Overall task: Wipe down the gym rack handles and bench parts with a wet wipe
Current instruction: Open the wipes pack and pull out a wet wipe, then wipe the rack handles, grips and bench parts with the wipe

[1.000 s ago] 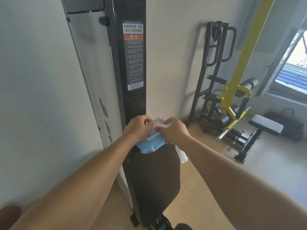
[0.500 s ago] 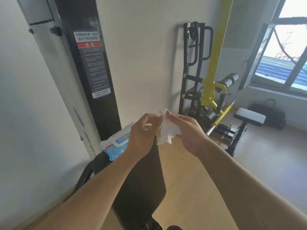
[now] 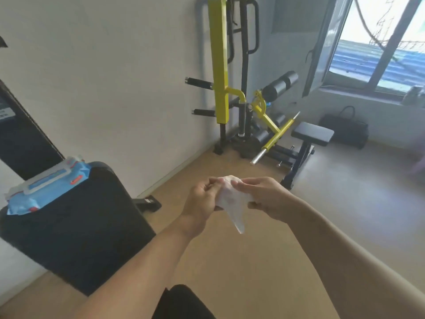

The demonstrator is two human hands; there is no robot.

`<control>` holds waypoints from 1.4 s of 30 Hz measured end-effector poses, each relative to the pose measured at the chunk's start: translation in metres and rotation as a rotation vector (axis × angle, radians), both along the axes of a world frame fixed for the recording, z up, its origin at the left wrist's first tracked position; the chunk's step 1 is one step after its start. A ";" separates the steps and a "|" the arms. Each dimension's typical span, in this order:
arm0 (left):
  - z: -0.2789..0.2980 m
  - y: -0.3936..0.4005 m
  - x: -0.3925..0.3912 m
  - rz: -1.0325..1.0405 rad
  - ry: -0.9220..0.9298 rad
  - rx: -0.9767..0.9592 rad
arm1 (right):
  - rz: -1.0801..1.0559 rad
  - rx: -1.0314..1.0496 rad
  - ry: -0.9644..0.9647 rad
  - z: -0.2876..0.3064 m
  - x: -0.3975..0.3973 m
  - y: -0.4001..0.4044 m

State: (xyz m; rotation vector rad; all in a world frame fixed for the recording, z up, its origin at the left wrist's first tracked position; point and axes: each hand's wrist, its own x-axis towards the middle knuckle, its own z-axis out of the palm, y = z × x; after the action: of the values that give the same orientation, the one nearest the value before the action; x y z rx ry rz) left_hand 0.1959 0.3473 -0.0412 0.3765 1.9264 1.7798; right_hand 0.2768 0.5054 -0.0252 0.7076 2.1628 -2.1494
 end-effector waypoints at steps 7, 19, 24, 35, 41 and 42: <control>-0.014 0.071 0.042 -0.046 0.028 -0.055 | -0.260 -0.260 0.086 -0.025 0.042 0.079; -0.054 0.118 0.033 -0.140 -0.591 0.238 | -0.286 -0.153 0.181 -0.023 0.024 0.130; -0.061 0.142 -0.007 -0.062 -0.580 0.364 | -0.305 -0.034 0.119 -0.036 -0.021 0.142; -0.077 0.207 -0.153 0.296 -0.503 0.132 | -0.560 -0.016 0.013 -0.070 -0.159 0.208; -0.070 0.268 -0.194 0.295 -0.120 -0.027 | -0.655 0.248 0.099 -0.073 -0.207 0.218; -0.065 0.279 -0.200 0.265 -0.036 -0.015 | -0.579 0.255 0.120 -0.072 -0.216 0.219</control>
State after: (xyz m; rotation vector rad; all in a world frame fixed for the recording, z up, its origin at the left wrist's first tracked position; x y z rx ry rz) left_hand -0.0038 0.6259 -0.1064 0.0851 2.0406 1.9189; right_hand 0.0610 0.7243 -0.0977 1.4086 2.5711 -2.2010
